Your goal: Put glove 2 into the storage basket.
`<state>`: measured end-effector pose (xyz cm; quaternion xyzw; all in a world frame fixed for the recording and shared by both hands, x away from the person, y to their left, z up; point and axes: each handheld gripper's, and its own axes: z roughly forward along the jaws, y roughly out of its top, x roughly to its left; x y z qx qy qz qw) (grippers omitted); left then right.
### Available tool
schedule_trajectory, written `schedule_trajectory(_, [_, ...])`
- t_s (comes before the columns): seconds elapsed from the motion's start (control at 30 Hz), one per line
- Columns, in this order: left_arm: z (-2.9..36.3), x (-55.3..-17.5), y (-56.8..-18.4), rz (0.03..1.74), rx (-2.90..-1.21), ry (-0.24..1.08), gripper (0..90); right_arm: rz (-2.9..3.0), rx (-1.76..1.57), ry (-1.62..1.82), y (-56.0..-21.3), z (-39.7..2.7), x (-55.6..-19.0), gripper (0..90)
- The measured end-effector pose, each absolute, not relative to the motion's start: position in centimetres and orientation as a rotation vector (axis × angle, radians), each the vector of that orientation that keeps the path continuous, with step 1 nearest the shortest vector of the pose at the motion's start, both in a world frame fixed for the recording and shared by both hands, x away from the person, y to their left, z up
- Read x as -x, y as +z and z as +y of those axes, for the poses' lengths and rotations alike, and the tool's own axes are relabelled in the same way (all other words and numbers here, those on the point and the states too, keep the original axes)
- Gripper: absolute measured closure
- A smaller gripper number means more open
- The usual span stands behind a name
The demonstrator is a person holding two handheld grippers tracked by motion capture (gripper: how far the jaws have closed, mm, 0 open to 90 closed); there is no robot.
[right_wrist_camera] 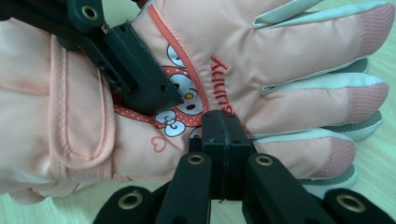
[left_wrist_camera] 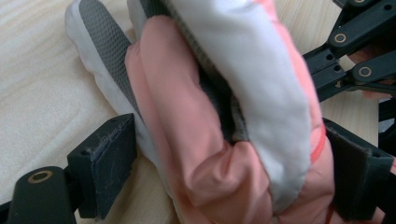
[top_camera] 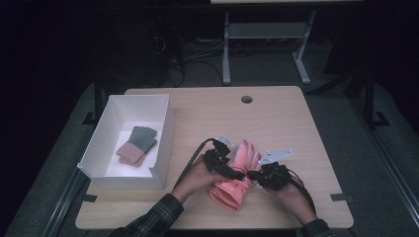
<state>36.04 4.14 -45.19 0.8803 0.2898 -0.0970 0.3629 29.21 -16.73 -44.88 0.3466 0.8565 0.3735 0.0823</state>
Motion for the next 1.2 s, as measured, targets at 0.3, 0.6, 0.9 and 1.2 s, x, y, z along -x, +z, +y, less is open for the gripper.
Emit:
schedule_trajectory(0.3, [4.1,-36.4,-46.0,0.779,-2.254,-0.342,12.6,2.559,-1.037,1.11,-45.2,-16.6,-29.2,90.0])
schedule_trajectory(0.6, [3.8,-36.5,-46.1,0.758,-2.251,-0.411,21.1,2.572,-1.042,1.116,-45.4,-16.7,-29.3,90.0])
schedule_trajectory(0.9, [4.2,-36.8,-46.1,0.731,-2.233,-0.467,47.4,2.581,-1.053,1.142,-45.5,-17.1,-29.5,90.0])
schedule_trajectory(1.2, [4.7,-37.2,-46.0,0.749,-2.178,-0.503,60.0,2.522,-1.052,1.254,-43.9,-18.6,-28.4,60.6])
